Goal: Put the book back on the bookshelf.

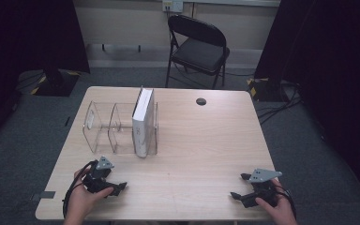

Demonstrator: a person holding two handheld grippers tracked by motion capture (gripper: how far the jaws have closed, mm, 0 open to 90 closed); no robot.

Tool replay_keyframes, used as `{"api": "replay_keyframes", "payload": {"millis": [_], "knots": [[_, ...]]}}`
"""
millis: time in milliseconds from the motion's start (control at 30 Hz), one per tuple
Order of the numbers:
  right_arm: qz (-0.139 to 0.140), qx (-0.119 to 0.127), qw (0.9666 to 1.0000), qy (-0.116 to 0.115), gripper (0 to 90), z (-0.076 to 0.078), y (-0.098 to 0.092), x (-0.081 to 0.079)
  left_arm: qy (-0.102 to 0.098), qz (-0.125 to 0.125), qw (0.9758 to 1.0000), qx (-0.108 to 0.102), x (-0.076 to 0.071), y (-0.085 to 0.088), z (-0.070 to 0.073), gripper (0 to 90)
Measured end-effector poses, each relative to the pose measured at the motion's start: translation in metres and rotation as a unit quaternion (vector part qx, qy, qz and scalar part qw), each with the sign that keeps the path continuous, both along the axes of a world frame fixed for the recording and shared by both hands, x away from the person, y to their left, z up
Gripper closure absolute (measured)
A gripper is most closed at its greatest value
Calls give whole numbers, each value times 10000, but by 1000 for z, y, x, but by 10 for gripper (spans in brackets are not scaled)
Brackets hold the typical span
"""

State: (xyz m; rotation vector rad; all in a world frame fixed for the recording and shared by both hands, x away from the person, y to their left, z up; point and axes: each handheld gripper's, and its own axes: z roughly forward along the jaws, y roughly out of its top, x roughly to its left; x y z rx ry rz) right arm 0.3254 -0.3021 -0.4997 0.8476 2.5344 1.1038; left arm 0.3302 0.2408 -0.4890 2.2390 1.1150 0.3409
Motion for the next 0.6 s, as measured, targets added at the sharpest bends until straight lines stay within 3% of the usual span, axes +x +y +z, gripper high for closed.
{"api": "replay_keyframes", "payload": {"millis": [100, 600], "knots": [[1, 0, 10000, -1, 133, 0, 0, 0, -131, -106, 9998, 61, -2, 0, -2, 102], [-1, 0, 10000, 0, 132, 0, 0, 0, -476, -262, 9983, -214, -4, 1, -13, 0]]}}
